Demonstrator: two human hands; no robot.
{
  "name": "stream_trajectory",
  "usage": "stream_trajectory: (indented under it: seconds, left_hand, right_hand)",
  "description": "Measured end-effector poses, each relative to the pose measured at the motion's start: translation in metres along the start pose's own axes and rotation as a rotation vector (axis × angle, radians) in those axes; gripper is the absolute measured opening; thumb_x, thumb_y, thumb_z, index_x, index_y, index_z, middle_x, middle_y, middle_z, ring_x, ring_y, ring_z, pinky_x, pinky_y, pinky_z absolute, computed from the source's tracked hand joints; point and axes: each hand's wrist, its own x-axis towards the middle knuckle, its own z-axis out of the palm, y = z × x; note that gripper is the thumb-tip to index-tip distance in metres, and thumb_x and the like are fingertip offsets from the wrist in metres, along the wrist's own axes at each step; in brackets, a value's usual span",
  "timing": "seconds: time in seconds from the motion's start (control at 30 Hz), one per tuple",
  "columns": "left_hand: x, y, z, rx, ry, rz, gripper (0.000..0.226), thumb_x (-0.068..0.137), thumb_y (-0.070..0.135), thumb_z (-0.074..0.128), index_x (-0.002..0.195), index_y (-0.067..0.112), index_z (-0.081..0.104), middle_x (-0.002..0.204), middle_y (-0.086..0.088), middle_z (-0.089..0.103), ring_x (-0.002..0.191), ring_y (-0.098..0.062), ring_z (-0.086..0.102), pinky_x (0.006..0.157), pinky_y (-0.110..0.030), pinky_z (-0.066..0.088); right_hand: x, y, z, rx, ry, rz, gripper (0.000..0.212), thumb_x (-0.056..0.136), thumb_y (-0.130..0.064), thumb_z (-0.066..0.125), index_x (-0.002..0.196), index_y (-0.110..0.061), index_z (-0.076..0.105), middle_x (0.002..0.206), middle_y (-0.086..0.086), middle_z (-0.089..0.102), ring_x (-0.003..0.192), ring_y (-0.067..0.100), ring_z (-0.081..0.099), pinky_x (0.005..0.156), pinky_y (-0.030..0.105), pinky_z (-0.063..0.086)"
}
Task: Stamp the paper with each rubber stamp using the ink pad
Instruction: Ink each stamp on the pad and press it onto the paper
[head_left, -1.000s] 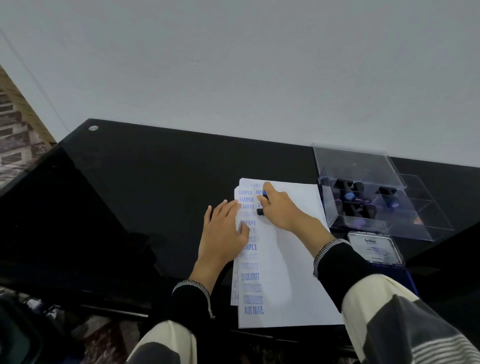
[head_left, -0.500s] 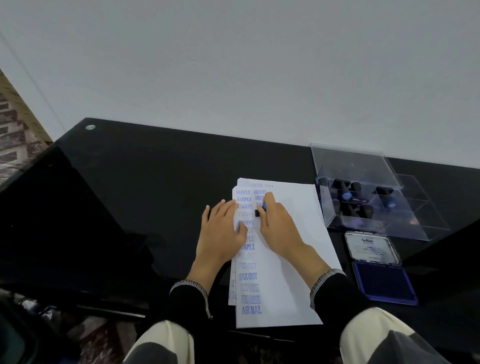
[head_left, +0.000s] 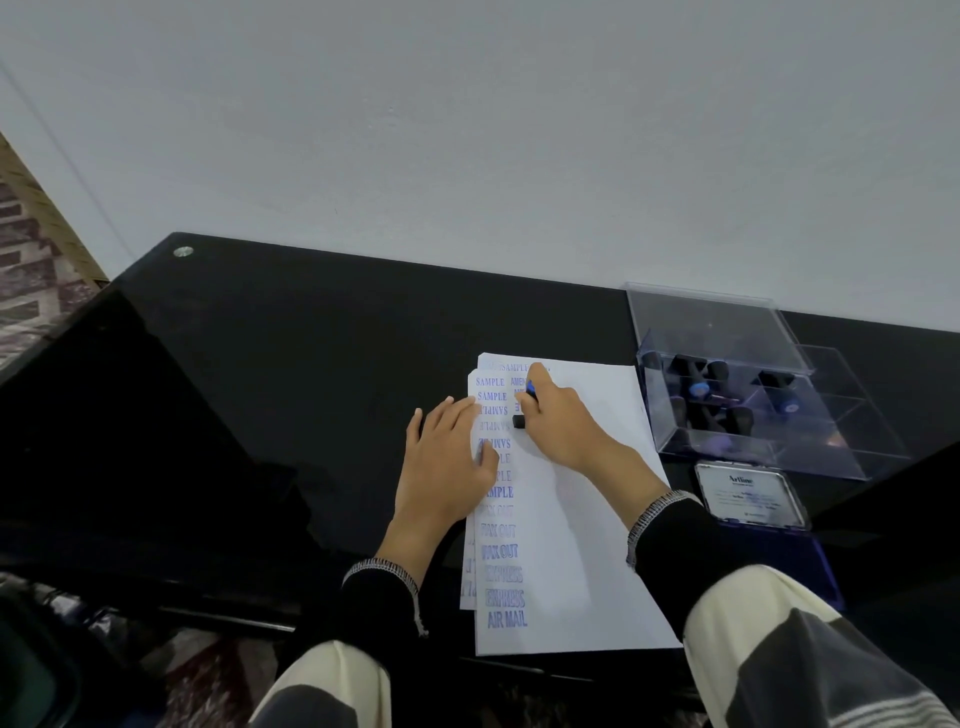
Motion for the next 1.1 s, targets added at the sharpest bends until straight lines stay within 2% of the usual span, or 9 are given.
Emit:
stream_trajectory:
  seconds: [0.1,0.2,0.33,0.43,0.57,0.67,0.83,0.97,1.1]
  left_hand:
    - [0.0,0.0,0.0,0.003,-0.003,0.0,0.053,0.096,0.037,0.044,0.145,0.02,0.038,0.151,0.008,0.037,0.144,-0.01,0.021,0.121,-0.037,0.006]
    - [0.0,-0.001,0.0,0.005,0.0,-0.001,0.053,0.096,0.038,0.044,0.145,0.02,0.038,0.151,0.008,0.037,0.144,-0.01,0.021,0.121,-0.037,0.006]
    - [0.0,0.0,0.0,0.004,-0.001,-0.002,0.053,0.096,0.038,0.045,0.145,0.02,0.038,0.151,0.007,0.037,0.144,-0.01,0.022,0.12,-0.037,0.006]
    - [0.001,0.0,0.001,0.008,-0.001,-0.004,0.053,0.096,0.039,0.045,0.145,0.02,0.038,0.151,0.008,0.037,0.144,-0.01,0.022,0.12,-0.036,0.005]
    - [0.001,0.0,0.002,0.011,-0.005,-0.005,0.054,0.096,0.039,0.045,0.145,0.021,0.038,0.151,0.008,0.037,0.144,-0.01,0.022,0.12,-0.036,0.005]
    - [0.001,0.0,0.002,0.001,-0.002,0.0,0.053,0.095,0.039,0.045,0.145,0.02,0.039,0.151,0.007,0.038,0.144,-0.011,0.023,0.12,-0.037,0.006]
    - [0.001,-0.001,0.001,0.003,-0.005,-0.002,0.053,0.096,0.039,0.044,0.145,0.021,0.038,0.151,0.008,0.037,0.144,-0.01,0.022,0.121,-0.037,0.005]
    - [0.0,-0.001,0.001,-0.007,0.003,-0.002,0.053,0.095,0.038,0.045,0.145,0.02,0.039,0.151,0.008,0.038,0.144,-0.01,0.023,0.12,-0.037,0.005]
    - [0.001,-0.001,0.001,-0.003,-0.003,-0.003,0.053,0.095,0.038,0.045,0.145,0.02,0.039,0.151,0.007,0.038,0.144,-0.01,0.023,0.12,-0.037,0.005]
  right_hand:
    - [-0.002,0.001,0.003,0.007,0.013,-0.001,0.009,0.103,-0.026,0.037,0.107,-0.02,0.032,0.099,0.002,0.059,0.065,0.012,0.053,0.055,0.017,0.039]
    - [-0.01,0.004,0.011,0.014,0.065,-0.013,0.025,0.101,-0.03,0.04,0.12,-0.015,0.039,0.115,0.001,0.062,0.072,0.014,0.061,0.061,0.018,0.049]
    - [-0.021,0.007,0.019,-0.045,0.162,-0.038,0.03,0.099,-0.032,0.043,0.122,-0.013,0.041,0.11,0.0,0.063,0.069,0.011,0.056,0.059,0.012,0.042]
    - [-0.024,0.007,0.022,-0.049,0.18,-0.042,0.031,0.098,-0.033,0.046,0.122,-0.014,0.042,0.113,-0.001,0.063,0.074,0.013,0.059,0.066,0.017,0.05]
    - [-0.017,0.004,0.014,-0.052,0.121,-0.03,0.033,0.1,-0.031,0.042,0.127,-0.013,0.039,0.117,0.0,0.062,0.072,0.013,0.059,0.061,0.014,0.046]
    - [-0.006,0.001,0.004,-0.058,0.034,-0.002,0.034,0.102,-0.029,0.037,0.129,-0.008,0.036,0.107,0.001,0.06,0.065,0.011,0.054,0.054,0.016,0.039]
    - [0.003,-0.004,-0.003,-0.049,-0.025,0.027,0.025,0.103,-0.028,0.036,0.121,-0.011,0.037,0.099,0.002,0.058,0.064,0.012,0.05,0.056,0.019,0.038]
    - [-0.009,-0.003,0.003,-0.051,0.031,0.007,0.028,0.102,-0.028,0.036,0.124,-0.011,0.037,0.101,0.0,0.06,0.064,0.011,0.053,0.054,0.018,0.04]
    - [-0.024,-0.002,0.014,-0.103,0.147,-0.013,0.028,0.1,-0.032,0.04,0.121,-0.013,0.04,0.096,-0.009,0.052,0.062,0.007,0.05,0.053,0.01,0.032]
